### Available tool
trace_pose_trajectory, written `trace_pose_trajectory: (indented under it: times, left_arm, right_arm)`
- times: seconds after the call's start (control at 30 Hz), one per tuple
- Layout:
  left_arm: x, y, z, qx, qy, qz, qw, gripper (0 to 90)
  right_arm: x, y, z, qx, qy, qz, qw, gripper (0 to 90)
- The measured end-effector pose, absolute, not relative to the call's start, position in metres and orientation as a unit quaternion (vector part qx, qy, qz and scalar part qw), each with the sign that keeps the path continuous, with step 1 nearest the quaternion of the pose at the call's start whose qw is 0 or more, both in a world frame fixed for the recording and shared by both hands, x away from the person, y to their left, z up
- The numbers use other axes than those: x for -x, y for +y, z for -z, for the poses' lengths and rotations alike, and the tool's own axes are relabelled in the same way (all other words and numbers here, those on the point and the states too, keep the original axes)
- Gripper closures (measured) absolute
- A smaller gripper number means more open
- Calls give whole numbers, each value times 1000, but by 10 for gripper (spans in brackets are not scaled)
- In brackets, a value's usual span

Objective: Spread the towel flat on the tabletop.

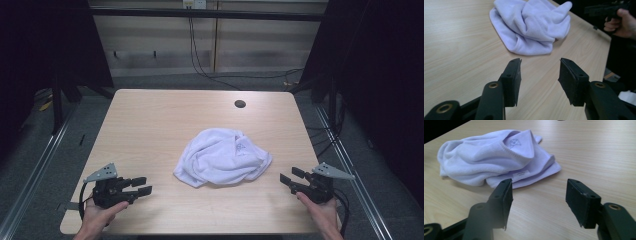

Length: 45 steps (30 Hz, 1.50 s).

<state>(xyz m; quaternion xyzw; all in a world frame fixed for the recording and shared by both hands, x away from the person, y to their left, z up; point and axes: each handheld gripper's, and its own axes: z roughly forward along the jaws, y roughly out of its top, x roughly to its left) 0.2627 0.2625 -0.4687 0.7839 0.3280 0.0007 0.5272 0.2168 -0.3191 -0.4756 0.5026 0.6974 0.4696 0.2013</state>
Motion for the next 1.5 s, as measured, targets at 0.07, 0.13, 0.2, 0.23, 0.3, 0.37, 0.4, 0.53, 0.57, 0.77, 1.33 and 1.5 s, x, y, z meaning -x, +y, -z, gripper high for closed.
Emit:
trace_pose_trajectory:
  times: [0.07,0.13,0.2,0.23,0.3,0.37,0.4,0.53,0.57,0.77,1.33,1.5]
  left_arm:
    - [-264,262,470,-783,330,4,527,540]
    - [-267,260,471,-784,336,12,522,529]
    - [-268,256,471,-784,326,38,527,505]
    - [-267,253,472,-785,323,48,526,504]
    - [-265,245,471,-792,327,41,514,487]
    - [-265,239,470,-795,317,45,514,518]
    - [-266,237,469,-793,317,53,518,531]
    - [-275,228,464,-778,340,31,527,561]
    - [-278,225,464,-774,348,16,529,589]
    - [-297,196,454,-795,322,-5,514,612]
    - [-326,173,470,-809,327,-14,488,614]
    - [-347,157,471,-809,317,-18,495,551]
  right_arm:
    - [-216,-316,475,-499,703,-464,205,386]
    - [-214,-310,474,-492,712,-457,207,379]
    - [-214,-303,474,-475,729,-445,212,376]
    - [-216,-299,474,-469,734,-444,209,370]
    - [-223,-288,473,-452,750,-442,193,359]
    - [-225,-284,473,-451,752,-446,183,359]
    - [-227,-280,472,-446,755,-448,176,359]
    - [-236,-263,465,-430,764,-453,164,363]
    - [-240,-259,461,-423,767,-452,165,363]
    - [-273,-242,442,-411,770,-465,147,368]
    - [-332,-202,496,-407,818,-399,82,485]
    - [-329,-193,496,-383,828,-403,77,595]
